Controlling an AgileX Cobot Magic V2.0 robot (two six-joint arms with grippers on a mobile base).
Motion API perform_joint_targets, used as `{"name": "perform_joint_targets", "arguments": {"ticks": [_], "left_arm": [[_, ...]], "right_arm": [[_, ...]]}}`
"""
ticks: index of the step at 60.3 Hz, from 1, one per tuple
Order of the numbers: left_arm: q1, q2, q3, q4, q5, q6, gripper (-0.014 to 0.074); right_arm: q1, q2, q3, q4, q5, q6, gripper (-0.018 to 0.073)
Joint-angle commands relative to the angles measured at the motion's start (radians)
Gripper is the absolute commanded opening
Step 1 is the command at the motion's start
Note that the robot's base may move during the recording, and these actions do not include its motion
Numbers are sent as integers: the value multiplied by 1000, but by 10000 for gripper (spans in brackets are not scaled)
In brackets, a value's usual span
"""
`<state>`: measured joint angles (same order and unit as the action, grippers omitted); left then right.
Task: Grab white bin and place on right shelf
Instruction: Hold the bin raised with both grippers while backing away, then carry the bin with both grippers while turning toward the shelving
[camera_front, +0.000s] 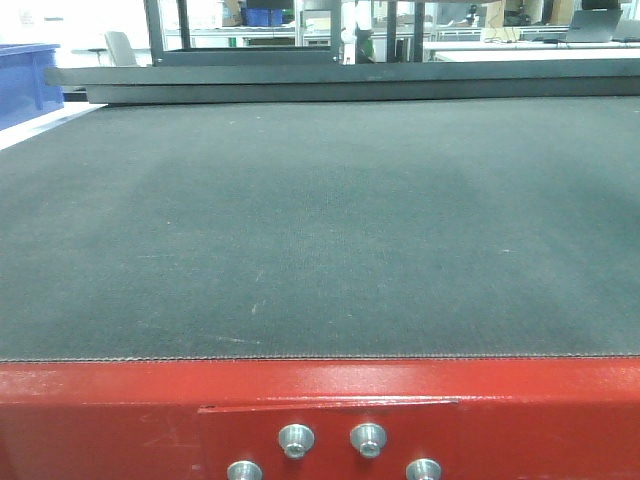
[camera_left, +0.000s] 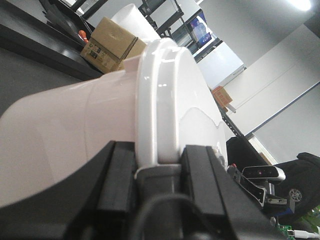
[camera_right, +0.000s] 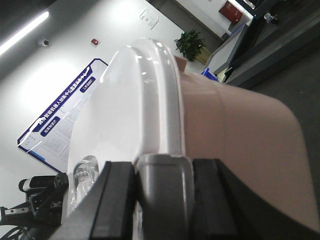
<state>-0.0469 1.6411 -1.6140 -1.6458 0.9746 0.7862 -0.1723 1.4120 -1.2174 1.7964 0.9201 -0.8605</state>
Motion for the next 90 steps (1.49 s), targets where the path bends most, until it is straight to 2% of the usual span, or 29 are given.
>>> {"name": "perform_joint_targets", "arguments": {"ticks": [1,18,56,90], "left_arm": [[-84,-57,-37,-73,332,8,-125],[-84,-57,-37,-73,332,8,-125],[-84,-57,-37,-75,332,8,-125],[-84,-57,-37,-75,332,8,-125]], "right_arm": [[53,-49,-34,61,300,-12,91],[53,-46,-34,61,265,-12,91],[53,-37,-32,61,57,-12,91],[53,-37,-32,61,47,-12,91]]}}
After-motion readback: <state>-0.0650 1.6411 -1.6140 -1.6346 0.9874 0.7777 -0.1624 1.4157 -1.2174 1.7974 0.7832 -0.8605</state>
